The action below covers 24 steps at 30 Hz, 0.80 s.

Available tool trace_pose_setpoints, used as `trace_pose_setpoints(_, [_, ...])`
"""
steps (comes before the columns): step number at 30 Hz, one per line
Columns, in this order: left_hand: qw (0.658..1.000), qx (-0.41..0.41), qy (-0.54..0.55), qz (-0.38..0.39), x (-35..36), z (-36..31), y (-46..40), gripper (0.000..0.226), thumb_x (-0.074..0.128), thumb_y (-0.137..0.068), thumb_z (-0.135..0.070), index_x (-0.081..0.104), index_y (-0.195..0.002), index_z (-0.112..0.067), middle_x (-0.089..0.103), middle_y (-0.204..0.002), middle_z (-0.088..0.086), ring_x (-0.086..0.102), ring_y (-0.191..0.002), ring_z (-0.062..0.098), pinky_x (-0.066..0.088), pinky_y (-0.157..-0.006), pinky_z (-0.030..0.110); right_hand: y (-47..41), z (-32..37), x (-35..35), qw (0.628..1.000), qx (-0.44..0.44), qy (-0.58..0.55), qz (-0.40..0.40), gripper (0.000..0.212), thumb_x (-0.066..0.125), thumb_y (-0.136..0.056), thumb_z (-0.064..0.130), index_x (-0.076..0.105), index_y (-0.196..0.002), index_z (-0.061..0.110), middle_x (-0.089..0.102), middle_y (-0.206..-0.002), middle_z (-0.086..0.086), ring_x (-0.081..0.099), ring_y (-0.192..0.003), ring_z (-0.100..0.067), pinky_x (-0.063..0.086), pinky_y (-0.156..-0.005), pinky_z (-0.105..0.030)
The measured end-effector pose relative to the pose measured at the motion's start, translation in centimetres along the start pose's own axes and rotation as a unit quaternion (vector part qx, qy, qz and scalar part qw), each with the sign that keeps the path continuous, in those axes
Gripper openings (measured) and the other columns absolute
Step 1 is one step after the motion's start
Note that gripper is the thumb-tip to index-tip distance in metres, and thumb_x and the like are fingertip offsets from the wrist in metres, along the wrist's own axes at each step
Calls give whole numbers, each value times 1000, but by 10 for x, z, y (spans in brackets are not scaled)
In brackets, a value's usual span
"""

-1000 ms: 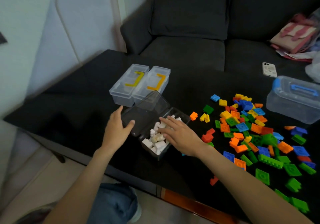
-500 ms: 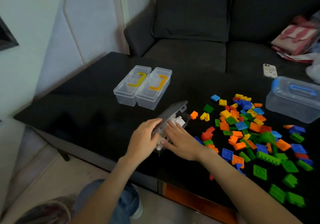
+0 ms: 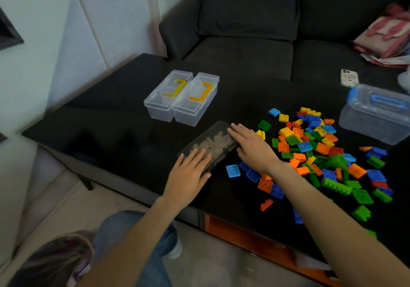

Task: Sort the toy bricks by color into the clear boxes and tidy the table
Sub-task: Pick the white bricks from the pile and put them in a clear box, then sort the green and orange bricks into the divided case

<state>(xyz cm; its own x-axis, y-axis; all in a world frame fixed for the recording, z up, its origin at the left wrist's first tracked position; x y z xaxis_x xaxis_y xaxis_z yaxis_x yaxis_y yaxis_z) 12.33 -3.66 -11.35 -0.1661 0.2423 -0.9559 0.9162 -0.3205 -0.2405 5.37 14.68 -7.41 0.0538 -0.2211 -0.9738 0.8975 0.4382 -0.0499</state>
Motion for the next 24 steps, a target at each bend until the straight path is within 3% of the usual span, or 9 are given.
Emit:
trace_pose_setpoints(3, [1000, 5, -20, -15, -5, -3, -6, 45, 64, -86, -30, 57, -128, -19, 56, -134, 3, 52, -124, 20, 40, -102, 39, -7, -4, 21, 996, -7, 32, 82, 70, 46, -95, 19, 5, -151, 20, 1, -160, 1, -3, -147, -13, 6, -120, -35])
trace_pose_setpoints(5, [999, 13, -28, -24, -11, -3, -11, 45, 72, -77, -30, 62, -119, -20, 62, -123, 3, 60, -112, 21, 48, -92, 37, -6, -4, 31, 997, 3, 3, 83, 74, 48, -93, 19, 1, -151, 20, -2, -160, 1, -7, -146, -12, 6, -121, -35])
trace_pose_setpoints(7, [999, 26, -42, -6, -16, -2, -18, 45, 68, -77, -38, 57, -120, -25, 57, -123, -1, 54, -111, 18, 42, -96, 36, -6, -5, 32, 997, 5, -15, 76, 72, 46, -94, 21, 2, -151, 20, -2, -160, 2, -7, -146, -11, 4, -120, -34])
trace_pose_setpoints(11, [998, 6, -17, 59, -19, 9, -28, 56, 62, -79, -51, 44, -129, -37, 40, -137, -6, 34, -129, 16, 21, -113, 45, -9, -9, 24, 996, 3, 27, 83, 61, 39, -99, 33, 9, -151, 24, 4, -160, 5, -1, -146, -11, 1, -119, -39])
trace_pose_setpoints(14, [992, -41, 29, 114, -12, 14, -20, 65, 57, -81, -58, 30, -139, -44, 17, -153, -2, 12, -141, 29, 19, -113, 52, -14, -8, 21, 996, 7, 29, 85, 58, 32, -100, 44, 13, -151, 24, 9, -159, 5, 2, -146, -11, 2, -119, -41])
trace_pose_setpoints(16, [989, -45, 43, 133, -9, 14, -16, 69, 54, -83, -60, 24, -143, -43, 10, -156, 0, 11, -141, 32, 25, -112, 50, -25, -8, 20, 996, 21, 26, 84, 59, 23, -99, 51, 15, -151, 24, 10, -159, 6, 1, -147, -13, 0, -119, -45])
trace_pose_setpoints(20, [996, -19, 29, 78, -12, 12, -32, 57, 52, -88, -51, 34, -141, -37, 25, -152, -3, 29, -135, 21, 33, -106, 36, -52, -10, 21, 994, 51, 65, 73, 66, 18, -96, 58, 14, -151, 21, 3, -160, 3, -5, -147, -20, -1, -117, -52])
trace_pose_setpoints(24, [999, 7, -27, 17, -4, 14, -72, 51, 50, -91, -48, 41, -139, -33, 40, -145, -2, 37, -130, 20, 31, -104, 36, -68, -17, 19, 998, 63, 17, 21, 64, 29, -96, 55, 20, -150, 21, 11, -158, -3, 4, -146, -23, 5, -119, -49])
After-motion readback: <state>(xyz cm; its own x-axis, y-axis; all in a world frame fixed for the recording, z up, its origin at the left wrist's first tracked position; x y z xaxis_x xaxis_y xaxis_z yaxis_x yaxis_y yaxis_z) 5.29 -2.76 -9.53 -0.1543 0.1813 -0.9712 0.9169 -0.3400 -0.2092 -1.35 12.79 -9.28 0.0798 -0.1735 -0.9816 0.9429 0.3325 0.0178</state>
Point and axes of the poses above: each hand's wrist, its own y-axis away from the middle knuckle, its own x-axis out of the palm, z = x × y, the point moved 4 cm from there along -y, towards the middle knuckle
